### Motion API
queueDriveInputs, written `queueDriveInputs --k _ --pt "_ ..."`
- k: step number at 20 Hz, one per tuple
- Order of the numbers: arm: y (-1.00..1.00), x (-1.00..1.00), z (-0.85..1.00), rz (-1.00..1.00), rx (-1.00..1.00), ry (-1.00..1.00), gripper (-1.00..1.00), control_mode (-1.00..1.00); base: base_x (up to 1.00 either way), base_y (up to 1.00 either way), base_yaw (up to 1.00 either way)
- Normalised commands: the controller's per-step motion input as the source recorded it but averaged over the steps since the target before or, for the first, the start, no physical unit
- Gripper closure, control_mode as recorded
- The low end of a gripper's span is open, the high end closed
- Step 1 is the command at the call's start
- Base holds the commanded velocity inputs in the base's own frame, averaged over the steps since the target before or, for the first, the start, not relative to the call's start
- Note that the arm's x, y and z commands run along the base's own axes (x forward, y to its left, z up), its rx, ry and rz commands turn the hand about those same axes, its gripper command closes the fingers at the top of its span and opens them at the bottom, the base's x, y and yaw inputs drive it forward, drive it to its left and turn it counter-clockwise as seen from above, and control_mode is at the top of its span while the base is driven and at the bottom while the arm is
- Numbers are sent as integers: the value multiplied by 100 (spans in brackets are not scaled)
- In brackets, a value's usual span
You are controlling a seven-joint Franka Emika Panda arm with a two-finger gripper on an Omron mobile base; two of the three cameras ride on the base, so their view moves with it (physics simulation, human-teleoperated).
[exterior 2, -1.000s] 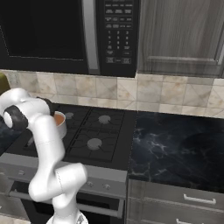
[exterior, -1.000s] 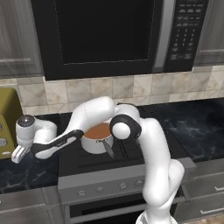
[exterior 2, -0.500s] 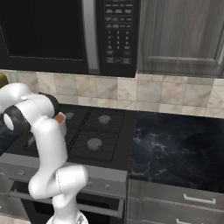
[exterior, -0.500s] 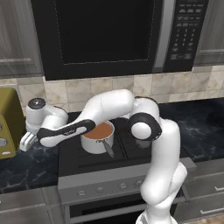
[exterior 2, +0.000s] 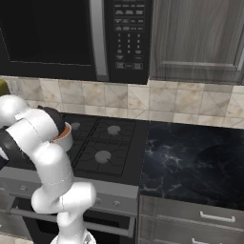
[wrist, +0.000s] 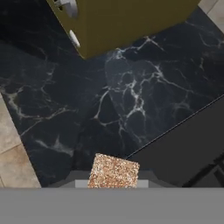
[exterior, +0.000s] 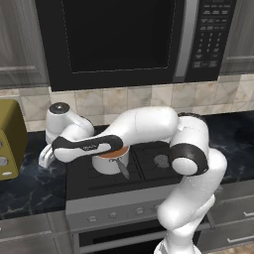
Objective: Pick up the sugar cube(s) and place them in the saucepan with hot chocolate.
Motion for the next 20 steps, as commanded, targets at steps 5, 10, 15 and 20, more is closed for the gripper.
queueDriveInputs --k 5,10,15,20 --pt "-53 -12 47 0 0 0 100 -100 0 0 0" --pt "-47 -12 57 0 0 1 100 -100 0 0 0" --pt "-58 -2 47 0 0 3 100 -100 0 0 0" --pt "-87 -16 29 -1 0 0 100 -100 0 0 0"
